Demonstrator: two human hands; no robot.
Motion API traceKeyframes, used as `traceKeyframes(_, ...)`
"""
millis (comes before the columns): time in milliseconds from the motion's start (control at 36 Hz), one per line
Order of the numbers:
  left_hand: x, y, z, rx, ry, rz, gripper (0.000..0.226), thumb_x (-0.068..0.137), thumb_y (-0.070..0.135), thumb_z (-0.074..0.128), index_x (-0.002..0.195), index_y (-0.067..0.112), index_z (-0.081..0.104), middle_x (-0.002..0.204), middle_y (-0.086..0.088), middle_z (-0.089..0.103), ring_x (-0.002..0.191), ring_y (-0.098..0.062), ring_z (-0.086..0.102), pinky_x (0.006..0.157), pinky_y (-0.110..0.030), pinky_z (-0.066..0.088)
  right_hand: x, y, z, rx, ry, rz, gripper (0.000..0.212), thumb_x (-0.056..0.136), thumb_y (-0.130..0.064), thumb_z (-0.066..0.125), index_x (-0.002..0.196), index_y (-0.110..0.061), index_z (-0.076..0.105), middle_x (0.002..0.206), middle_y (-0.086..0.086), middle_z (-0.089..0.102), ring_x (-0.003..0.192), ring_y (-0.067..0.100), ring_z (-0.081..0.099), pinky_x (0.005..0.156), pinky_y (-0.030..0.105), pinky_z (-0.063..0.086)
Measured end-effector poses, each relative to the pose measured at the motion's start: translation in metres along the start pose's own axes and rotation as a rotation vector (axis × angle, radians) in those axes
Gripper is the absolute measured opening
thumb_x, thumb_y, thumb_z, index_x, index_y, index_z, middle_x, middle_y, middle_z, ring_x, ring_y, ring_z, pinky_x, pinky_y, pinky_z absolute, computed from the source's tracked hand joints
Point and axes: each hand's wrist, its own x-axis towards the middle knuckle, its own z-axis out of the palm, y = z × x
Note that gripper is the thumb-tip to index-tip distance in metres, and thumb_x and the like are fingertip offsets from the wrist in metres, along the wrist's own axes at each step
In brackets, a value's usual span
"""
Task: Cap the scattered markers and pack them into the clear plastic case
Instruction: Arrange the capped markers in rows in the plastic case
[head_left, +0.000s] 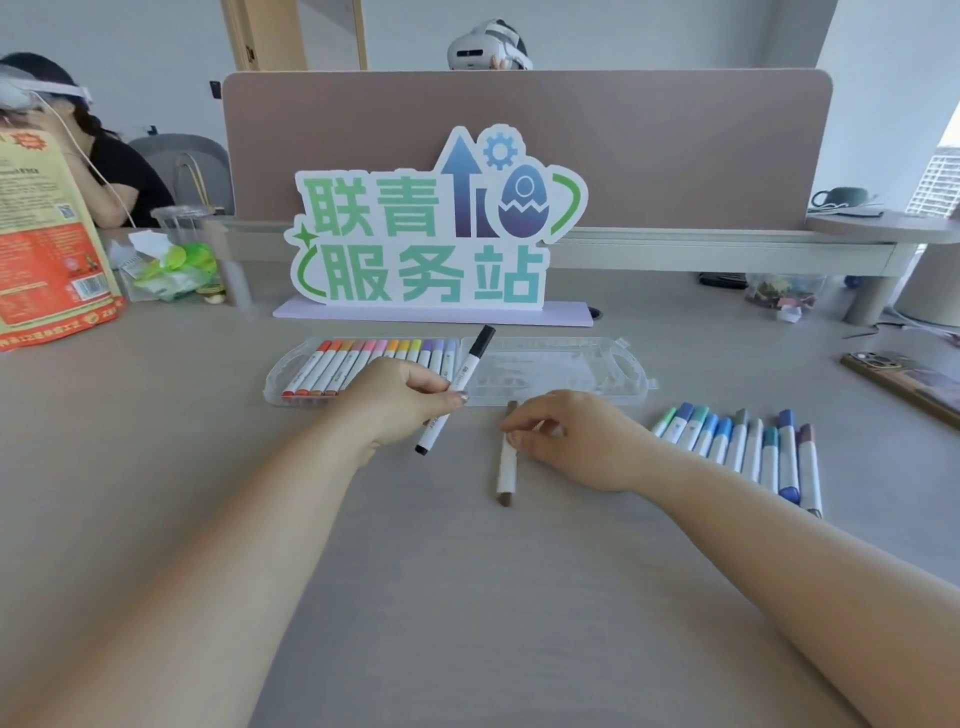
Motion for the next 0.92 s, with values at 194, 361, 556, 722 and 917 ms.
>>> traceKeyframes(194,-0.003,0.001,0.005,-0.080,-0.051,-0.029,0.010,0.081,0.025,0.074,0.086,0.018,0.068,0.088,0.002,0.069,0.074,-0.011,0.066,0.073,-0.023,0.052,-0.002,0.004,-0.004,0.004,0.009,0.102,0.019,0.080,-0.035,0.070,0.095,-0.028,0.060,0.094,-0.020,0.056,0.091,0.010,0.058,0.079,0.029,0.051)
traceKeyframes(361,-0.005,0.002,0.007,-0.113,-0.062,-0.028,0.013,0.084,0.020,0.072,0.094,0.015,0.066,0.090,-0.001,0.071,0.072,-0.010,0.068,0.065,-0.019,0.050,-0.004,0.006,-0.007,-0.121,0.073,0.193,0.028,0.079,-0.042,0.069,0.099,-0.028,0.056,0.093,-0.014,0.060,0.084,0.008,0.056,0.071,0.027,0.049)
traceKeyframes(556,-0.004,0.002,0.008,-0.133,-0.034,-0.022,0.010,0.082,0.019,0.073,0.088,0.017,0.066,0.086,0.000,0.071,0.068,-0.008,0.067,0.061,-0.017,0.048,-0.008,0.004,-0.012,-0.327,0.095,0.223,0.018,0.085,-0.043,0.061,0.089,-0.025,0.061,0.097,-0.009,0.061,0.089,0.014,0.058,0.070,0.029,0.049)
traceKeyframes(722,-0.003,0.002,0.008,-0.116,-0.042,0.012,0.003,0.088,0.016,0.066,0.088,0.018,0.065,0.088,0.001,0.070,0.066,-0.003,0.066,0.070,-0.019,0.050,-0.004,0.001,-0.018,-0.133,0.143,0.259,0.028,0.091,-0.046,0.050,0.092,-0.019,0.061,0.087,-0.004,0.064,0.072,0.016,0.061,0.066,0.033,0.051)
traceKeyframes(917,0.013,0.008,0.002,-0.160,0.031,0.016,0.005,0.086,0.011,0.068,0.084,0.013,0.064,0.080,0.001,0.067,0.052,0.000,0.064,0.050,-0.009,0.046,0.014,0.002,-0.031,0.114,0.159,0.270,0.021,0.091,-0.037,0.057,0.081,-0.020,0.065,0.090,0.002,0.071,0.085,0.022,0.063,0.077,0.033,0.049)
